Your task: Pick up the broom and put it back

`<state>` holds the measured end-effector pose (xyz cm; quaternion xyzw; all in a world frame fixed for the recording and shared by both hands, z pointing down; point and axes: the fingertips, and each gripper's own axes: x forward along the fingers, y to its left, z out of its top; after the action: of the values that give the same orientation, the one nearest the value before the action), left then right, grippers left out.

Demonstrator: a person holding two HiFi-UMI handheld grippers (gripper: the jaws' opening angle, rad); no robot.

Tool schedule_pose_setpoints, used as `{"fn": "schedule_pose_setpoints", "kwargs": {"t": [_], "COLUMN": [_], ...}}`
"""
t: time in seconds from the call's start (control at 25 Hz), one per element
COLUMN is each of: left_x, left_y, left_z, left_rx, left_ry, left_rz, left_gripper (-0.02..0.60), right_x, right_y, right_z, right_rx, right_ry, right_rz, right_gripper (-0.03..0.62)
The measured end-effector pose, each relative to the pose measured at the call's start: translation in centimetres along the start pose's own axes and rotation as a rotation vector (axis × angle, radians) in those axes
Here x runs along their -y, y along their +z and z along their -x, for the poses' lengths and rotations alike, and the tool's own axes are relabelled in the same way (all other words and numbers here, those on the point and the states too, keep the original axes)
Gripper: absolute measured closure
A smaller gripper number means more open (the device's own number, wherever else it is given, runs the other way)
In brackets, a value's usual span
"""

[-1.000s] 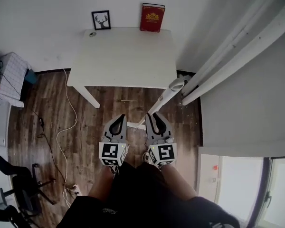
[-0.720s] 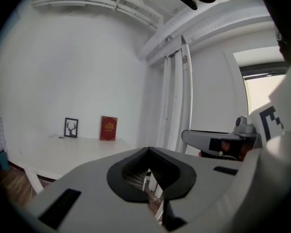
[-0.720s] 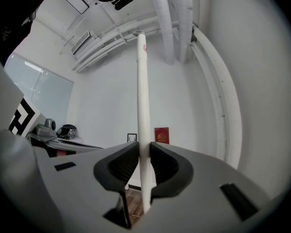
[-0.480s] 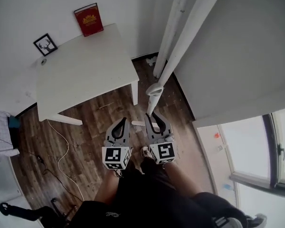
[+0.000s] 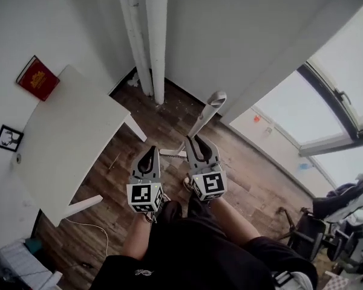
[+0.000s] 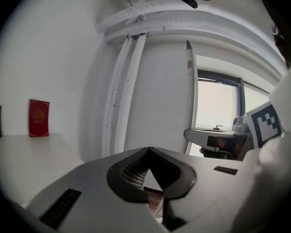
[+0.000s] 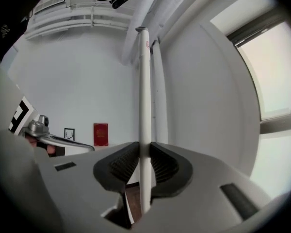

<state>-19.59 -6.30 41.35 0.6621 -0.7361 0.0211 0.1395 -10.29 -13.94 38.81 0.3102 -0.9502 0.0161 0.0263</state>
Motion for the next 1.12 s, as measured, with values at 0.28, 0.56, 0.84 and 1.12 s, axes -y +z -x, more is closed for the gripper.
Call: {"fn": "schedule_pose_setpoints", "kwargs": {"t": [0.28,0.56,0.84,1.12], "left_x": [5.9,12.3,15.7,16.1], "left_y": [-0.8,-3.3,-9.9,-18.6], "left_z": [-3.7,-7.1,-10.9,-13.8], "left_rx": [-0.042,-0.086,-0.194,-0.311], "left_ry": [-0.233,-0.351,-0.402,-0.358], "left_rz": [-0.064,-0.115,-0.095,-0.121], "left_gripper": [0.581,0.581,0.581,0.58], "right_x": [4.6,11.1,17.2,22.2], "right_y": [-0.3,-3.9,-10.5,-21.6], "right_z": [4.6,8.0,9.3,9.8], "right_rx": [0.018,-0.004,-0.08,-0.174], "right_ry": [-0.236,-0.394,-0.449,-0.462], "right_rz": [-0.022,-0.055,-0.096,-0.147], "right_gripper": [0.505,0.503,0.504,0.504]}}
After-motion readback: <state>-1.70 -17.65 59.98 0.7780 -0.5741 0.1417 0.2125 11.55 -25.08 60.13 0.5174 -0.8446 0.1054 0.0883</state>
